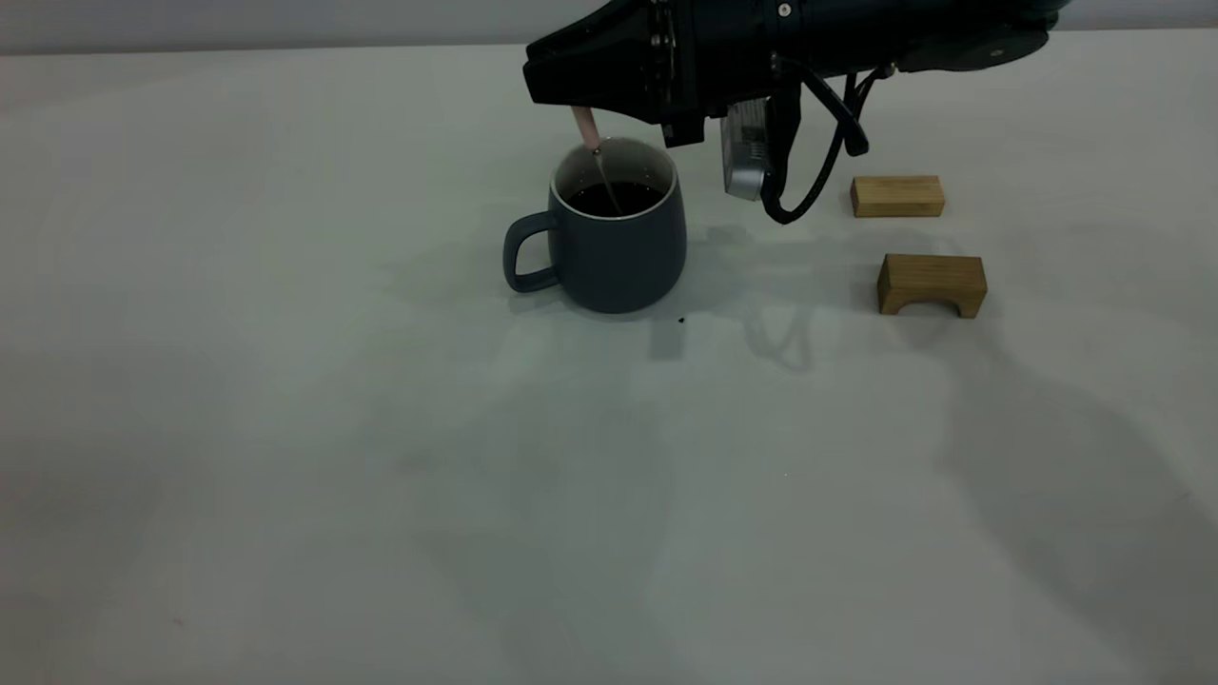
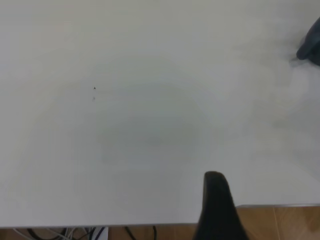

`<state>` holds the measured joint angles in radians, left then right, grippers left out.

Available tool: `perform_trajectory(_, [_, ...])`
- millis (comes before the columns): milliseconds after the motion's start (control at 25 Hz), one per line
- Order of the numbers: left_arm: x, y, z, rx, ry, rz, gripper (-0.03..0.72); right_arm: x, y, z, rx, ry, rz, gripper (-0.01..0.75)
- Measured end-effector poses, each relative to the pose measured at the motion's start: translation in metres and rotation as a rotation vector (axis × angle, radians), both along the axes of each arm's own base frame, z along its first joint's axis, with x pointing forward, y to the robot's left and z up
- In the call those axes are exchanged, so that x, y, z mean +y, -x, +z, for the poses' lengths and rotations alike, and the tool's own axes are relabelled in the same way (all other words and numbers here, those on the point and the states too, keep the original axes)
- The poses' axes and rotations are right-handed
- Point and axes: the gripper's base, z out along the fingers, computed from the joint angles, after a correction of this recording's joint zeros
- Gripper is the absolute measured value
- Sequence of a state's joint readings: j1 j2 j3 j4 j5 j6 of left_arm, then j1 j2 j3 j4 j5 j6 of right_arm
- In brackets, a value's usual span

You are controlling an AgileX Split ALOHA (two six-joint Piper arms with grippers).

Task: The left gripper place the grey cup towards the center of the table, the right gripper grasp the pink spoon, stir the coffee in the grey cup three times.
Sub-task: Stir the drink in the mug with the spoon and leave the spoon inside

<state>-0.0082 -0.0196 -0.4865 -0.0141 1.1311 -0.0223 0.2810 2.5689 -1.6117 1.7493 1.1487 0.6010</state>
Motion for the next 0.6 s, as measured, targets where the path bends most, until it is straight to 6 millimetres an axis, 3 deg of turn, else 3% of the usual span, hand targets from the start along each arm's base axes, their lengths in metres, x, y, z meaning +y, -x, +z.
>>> perform_trajectory(360, [0.000, 0.000, 0.000, 0.000, 0.000, 0.000, 0.567, 0.004, -0.017, 0.020, -0.063, -0.032, -0.010, 0.130])
perform_trajectory(600, [0.000, 0.000, 0.000, 0.000, 0.000, 0.000, 0.567, -0.017, -0.023, 0.018, -0.070, -0.004, -0.020, 0.130])
